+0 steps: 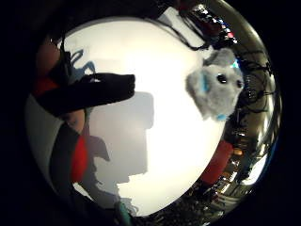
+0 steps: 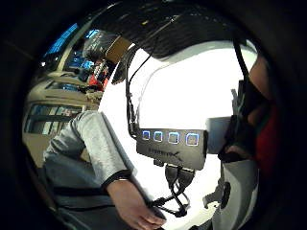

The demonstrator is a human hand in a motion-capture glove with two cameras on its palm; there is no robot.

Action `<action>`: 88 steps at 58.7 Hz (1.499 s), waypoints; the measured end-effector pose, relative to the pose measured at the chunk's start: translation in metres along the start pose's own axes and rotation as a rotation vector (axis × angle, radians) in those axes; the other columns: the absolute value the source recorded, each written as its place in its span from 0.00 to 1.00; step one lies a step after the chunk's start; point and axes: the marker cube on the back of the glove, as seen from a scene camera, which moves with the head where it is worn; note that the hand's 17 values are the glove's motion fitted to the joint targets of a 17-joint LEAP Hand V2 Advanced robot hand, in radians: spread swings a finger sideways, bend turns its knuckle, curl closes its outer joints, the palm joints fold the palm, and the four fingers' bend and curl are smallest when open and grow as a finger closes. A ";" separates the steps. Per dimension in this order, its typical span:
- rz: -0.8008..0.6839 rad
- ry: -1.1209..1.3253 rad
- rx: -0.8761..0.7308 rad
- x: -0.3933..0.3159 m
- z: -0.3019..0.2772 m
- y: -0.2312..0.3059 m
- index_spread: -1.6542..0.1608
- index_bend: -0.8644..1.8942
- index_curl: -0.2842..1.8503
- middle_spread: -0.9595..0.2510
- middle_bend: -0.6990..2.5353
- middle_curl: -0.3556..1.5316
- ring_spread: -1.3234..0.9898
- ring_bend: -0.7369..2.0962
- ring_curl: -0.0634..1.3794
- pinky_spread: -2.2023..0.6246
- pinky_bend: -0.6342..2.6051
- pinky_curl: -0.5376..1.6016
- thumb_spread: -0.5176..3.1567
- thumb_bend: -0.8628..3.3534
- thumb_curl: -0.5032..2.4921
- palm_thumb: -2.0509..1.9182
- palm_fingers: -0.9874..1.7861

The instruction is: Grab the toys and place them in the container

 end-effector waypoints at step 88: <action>0.032 -0.014 0.083 0.045 -0.156 -0.148 0.74 0.37 0.51 0.66 0.28 0.68 0.51 0.42 0.39 0.78 0.50 0.44 0.50 0.20 0.36 0.57 0.34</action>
